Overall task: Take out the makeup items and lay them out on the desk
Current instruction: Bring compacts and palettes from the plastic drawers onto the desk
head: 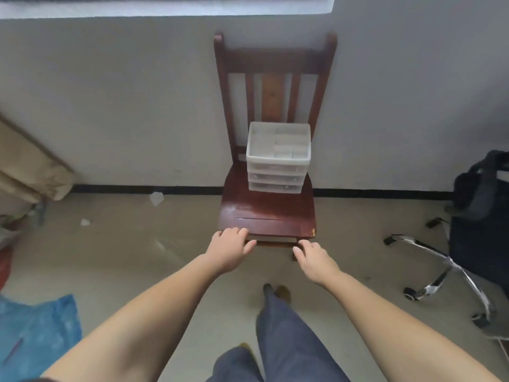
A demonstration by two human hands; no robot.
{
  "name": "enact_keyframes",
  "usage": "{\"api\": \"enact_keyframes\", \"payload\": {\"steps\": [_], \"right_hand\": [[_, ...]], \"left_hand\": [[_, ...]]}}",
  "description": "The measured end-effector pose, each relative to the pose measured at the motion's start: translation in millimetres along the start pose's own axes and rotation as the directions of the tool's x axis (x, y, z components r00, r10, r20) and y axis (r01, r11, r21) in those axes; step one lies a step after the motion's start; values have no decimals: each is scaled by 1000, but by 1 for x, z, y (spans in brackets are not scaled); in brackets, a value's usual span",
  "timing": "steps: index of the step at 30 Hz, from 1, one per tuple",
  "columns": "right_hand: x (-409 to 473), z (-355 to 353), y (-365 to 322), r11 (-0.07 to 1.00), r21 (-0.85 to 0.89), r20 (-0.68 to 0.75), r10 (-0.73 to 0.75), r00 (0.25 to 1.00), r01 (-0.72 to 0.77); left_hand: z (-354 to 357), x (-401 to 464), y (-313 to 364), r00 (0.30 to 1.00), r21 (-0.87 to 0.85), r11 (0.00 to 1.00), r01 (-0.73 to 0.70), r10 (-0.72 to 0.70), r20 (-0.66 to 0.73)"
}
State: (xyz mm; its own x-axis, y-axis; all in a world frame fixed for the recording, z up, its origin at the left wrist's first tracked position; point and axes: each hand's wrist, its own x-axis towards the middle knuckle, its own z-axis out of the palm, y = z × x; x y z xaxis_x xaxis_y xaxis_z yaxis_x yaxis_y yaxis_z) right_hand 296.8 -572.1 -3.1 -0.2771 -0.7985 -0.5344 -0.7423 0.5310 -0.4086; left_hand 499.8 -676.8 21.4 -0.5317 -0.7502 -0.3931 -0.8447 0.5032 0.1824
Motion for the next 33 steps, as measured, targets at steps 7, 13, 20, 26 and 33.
{"api": "enact_keyframes", "payload": {"steps": [7, 13, 20, 26, 33], "right_hand": [[158, -52, -37, 894, 433, 36, 112, 993, -117], [264, -65, -66, 246, 900, 292, 270, 917, -359], [336, -43, -76, -573, 797, 422, 304, 854, -189], [358, -48, -90, -691, 711, 450, 305, 839, -131], [350, -42, -87, -693, 710, 426, 282, 860, -124]], "left_hand": [[-40, 148, -16, 999, -19, 999, -31, 30, -30], [-51, 253, -30, 984, -86, 987, -138, 127, -128], [-17, 313, -54, 968, 178, 958, -226, 242, -70], [-14, 313, -64, 948, 236, 929, -286, 311, -73], [-22, 316, -63, 946, 250, 920, -302, 321, -38]]}}
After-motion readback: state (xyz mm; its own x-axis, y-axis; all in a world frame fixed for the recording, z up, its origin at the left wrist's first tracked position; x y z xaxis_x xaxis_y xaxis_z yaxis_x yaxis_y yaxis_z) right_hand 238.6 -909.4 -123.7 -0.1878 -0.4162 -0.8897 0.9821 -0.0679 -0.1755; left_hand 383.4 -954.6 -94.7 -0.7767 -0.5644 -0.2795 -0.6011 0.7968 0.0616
